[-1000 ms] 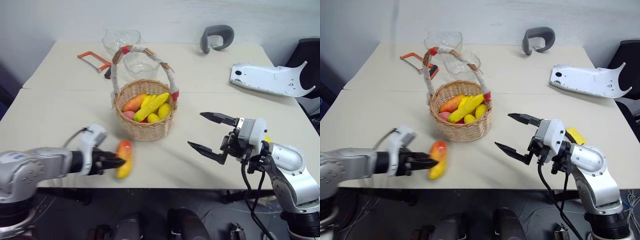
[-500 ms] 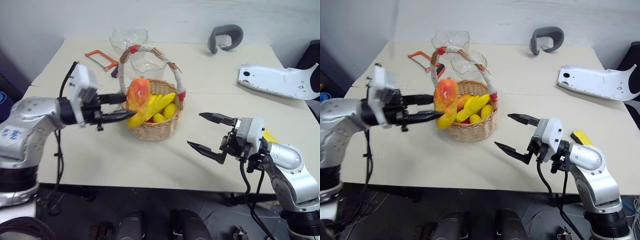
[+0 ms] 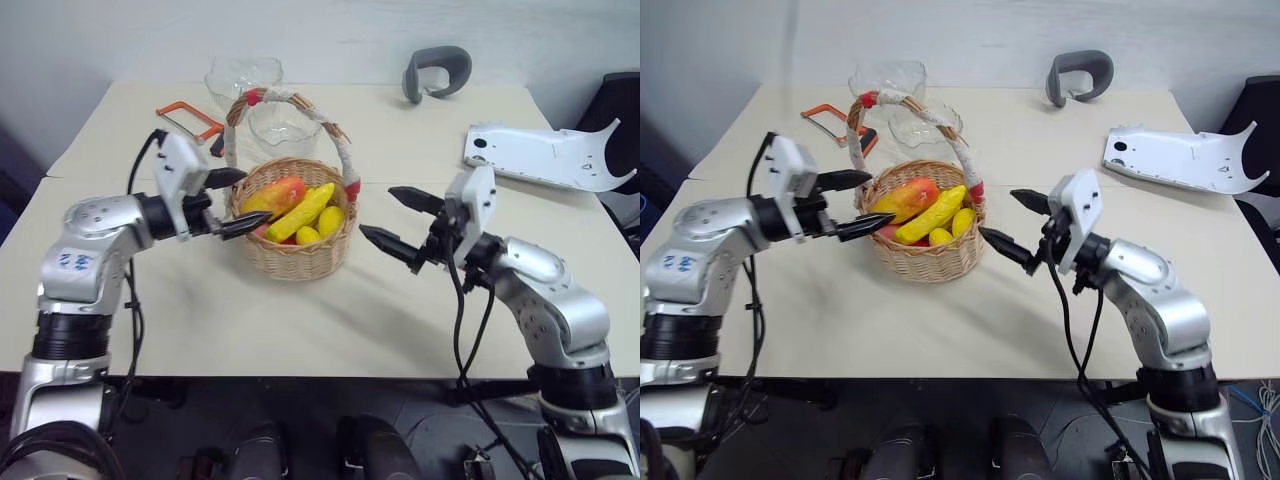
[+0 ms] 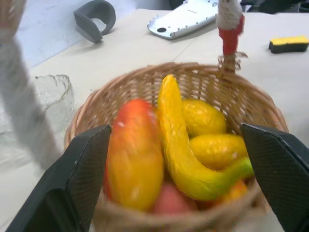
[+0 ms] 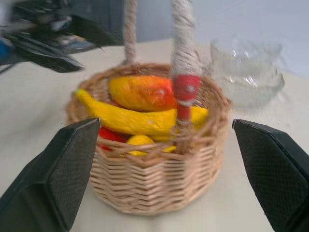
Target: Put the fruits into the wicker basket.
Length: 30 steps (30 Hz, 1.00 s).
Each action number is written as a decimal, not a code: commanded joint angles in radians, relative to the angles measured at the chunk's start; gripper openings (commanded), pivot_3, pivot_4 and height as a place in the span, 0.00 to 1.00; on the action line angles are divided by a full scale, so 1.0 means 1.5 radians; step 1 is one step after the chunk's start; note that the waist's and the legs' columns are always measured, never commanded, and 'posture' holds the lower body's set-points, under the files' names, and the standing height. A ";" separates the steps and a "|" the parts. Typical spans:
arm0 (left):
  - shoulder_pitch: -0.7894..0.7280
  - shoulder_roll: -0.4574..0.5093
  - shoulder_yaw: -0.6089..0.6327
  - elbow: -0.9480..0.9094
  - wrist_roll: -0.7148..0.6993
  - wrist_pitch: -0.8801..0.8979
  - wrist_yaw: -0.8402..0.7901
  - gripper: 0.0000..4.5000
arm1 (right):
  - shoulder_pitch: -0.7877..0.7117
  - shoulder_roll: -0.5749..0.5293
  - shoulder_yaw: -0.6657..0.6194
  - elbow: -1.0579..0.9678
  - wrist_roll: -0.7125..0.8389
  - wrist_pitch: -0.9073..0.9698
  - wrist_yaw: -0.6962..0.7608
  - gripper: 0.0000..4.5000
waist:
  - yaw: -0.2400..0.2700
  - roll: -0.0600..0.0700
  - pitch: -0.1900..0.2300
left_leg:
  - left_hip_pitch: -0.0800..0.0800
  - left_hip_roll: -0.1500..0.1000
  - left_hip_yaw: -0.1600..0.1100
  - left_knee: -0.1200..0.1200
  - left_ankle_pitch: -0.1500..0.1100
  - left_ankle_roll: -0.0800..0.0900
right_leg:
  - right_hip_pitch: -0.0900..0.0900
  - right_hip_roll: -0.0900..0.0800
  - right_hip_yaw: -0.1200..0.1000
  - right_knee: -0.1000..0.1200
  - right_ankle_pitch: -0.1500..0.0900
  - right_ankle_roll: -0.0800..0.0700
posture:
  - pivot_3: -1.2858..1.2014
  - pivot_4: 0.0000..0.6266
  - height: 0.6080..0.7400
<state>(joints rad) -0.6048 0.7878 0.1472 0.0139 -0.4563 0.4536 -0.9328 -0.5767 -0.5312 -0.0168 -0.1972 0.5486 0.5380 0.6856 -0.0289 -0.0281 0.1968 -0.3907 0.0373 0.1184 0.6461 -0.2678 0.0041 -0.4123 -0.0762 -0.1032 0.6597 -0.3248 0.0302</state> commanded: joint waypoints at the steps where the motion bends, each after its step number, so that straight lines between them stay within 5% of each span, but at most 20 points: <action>1: 0.029 0.061 0.100 -0.013 -0.045 -0.019 -0.060 0.99 | -0.075 0.011 0.016 0.090 -0.032 -0.020 0.023 1.00 | -0.002 0.000 0.000 | 0.000 0.000 0.000 0.000 0.000 0.000 | 0.000 0.000 0.000 0.000 0.000 0.000 | 0.52 0.24 1.00; 7: 0.173 0.125 0.238 -0.045 -0.103 0.009 -0.125 0.99 | -0.175 0.058 0.066 0.238 -0.049 -0.082 0.166 1.00 | -0.007 0.000 0.000 | 0.000 0.000 0.000 -0.001 0.000 0.000 | 0.000 0.000 0.000 0.000 0.000 0.000 | 0.52 0.24 1.00; 9: 0.237 0.120 0.276 -0.080 -0.134 0.036 -0.140 1.00 | -0.204 0.073 0.076 0.273 -0.042 -0.068 0.209 0.91 | -0.006 0.001 0.000 | 0.000 0.000 0.000 -0.001 -0.001 0.001 | 0.000 -0.001 0.000 0.000 0.000 0.000 | 0.52 0.24 1.00; 14: 0.361 0.089 0.309 -0.180 -0.167 0.057 -0.130 1.00 | -0.249 0.112 0.079 0.363 -0.084 -0.150 0.241 0.56 | -0.001 0.001 0.000 | 0.000 0.000 -0.001 0.000 -0.002 0.002 | 0.000 -0.002 0.000 -0.001 0.000 0.000 | 0.52 0.24 1.00; 20: 0.365 0.051 0.288 -0.252 -0.219 0.092 -0.079 1.00 | -0.219 0.098 0.082 0.330 -0.097 -0.183 0.301 0.07 | -0.002 0.001 0.000 | 0.000 0.000 -0.001 0.000 -0.003 0.002 | 0.000 -0.002 -0.001 -0.001 0.000 0.000 | 0.52 0.24 1.00; 27: 0.292 0.005 0.200 -0.271 -0.265 0.110 -0.044 1.00 | -0.149 0.028 0.017 0.162 -0.063 -0.128 0.248 0.04 | 0.003 0.001 0.000 | 0.000 -0.001 -0.001 0.000 -0.004 0.002 | 0.001 -0.002 -0.001 -0.001 0.000 0.000 | 0.52 0.24 1.00; 30: 0.238 -0.020 0.139 -0.255 -0.267 0.112 -0.043 1.00 | -0.101 0.006 -0.071 0.076 -0.032 -0.076 0.155 0.04 | 0.002 0.001 0.000 | 0.000 -0.001 -0.001 0.000 -0.004 0.002 | 0.001 -0.002 -0.001 -0.001 0.000 0.000 | 0.52 0.24 1.00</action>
<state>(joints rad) -0.2167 0.7645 0.3878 -0.3564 -0.8366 0.6247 -0.9981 -0.7299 -0.5021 -0.0142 0.0215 0.4492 0.3928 1.0024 -0.0258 -0.0271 0.1973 -0.3911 0.0361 0.1162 0.6454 -0.2729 0.0070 -0.4108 -0.0788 -0.1046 0.6581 -0.3244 0.0307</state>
